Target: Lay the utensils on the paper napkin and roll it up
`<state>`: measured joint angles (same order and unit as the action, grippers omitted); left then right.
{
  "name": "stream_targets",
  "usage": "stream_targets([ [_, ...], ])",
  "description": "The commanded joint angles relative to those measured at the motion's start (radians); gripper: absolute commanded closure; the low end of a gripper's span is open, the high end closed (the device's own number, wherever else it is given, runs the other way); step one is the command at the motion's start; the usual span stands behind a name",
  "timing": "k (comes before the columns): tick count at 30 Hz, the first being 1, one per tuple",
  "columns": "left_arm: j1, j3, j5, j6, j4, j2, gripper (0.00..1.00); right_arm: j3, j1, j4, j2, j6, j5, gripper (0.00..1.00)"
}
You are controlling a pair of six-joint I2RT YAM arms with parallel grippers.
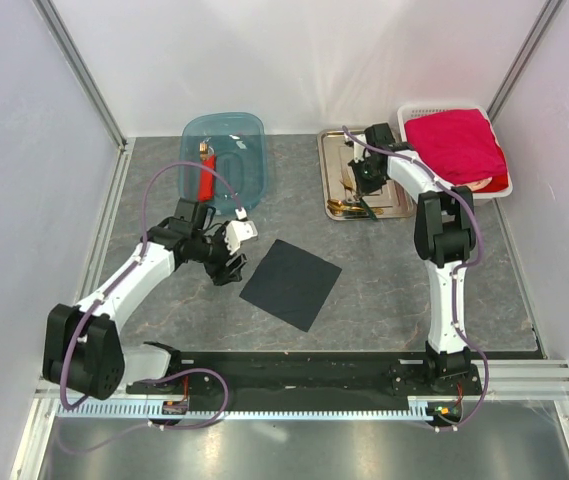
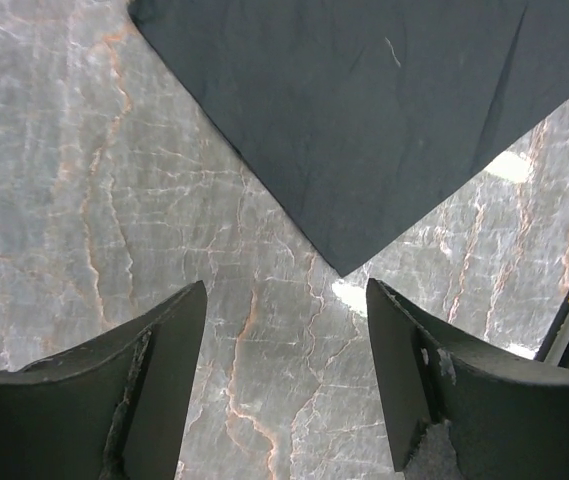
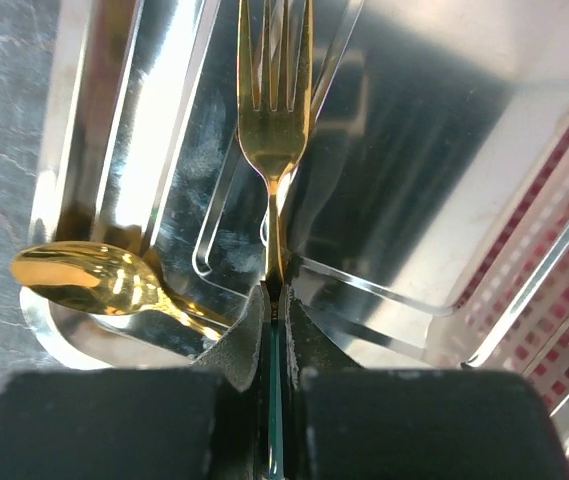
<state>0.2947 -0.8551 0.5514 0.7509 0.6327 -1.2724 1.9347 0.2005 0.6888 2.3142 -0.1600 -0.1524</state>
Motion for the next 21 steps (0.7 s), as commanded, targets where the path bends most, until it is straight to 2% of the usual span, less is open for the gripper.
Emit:
stream_targets([
  [1,0.029,-0.024,-0.05,0.068,0.002,-0.036,0.3,-0.003,0.0,-0.061,-0.133,0.072,-0.022,1.0],
  [15,0.179,0.03,-0.149,0.12,-0.031,-0.171,0.36,-0.158,0.001,-0.087,-0.395,0.235,-0.085,1.0],
  [21,0.196,0.059,-0.202,0.128,-0.082,-0.214,0.37,-0.272,0.002,-0.104,-0.512,0.295,-0.128,1.0],
])
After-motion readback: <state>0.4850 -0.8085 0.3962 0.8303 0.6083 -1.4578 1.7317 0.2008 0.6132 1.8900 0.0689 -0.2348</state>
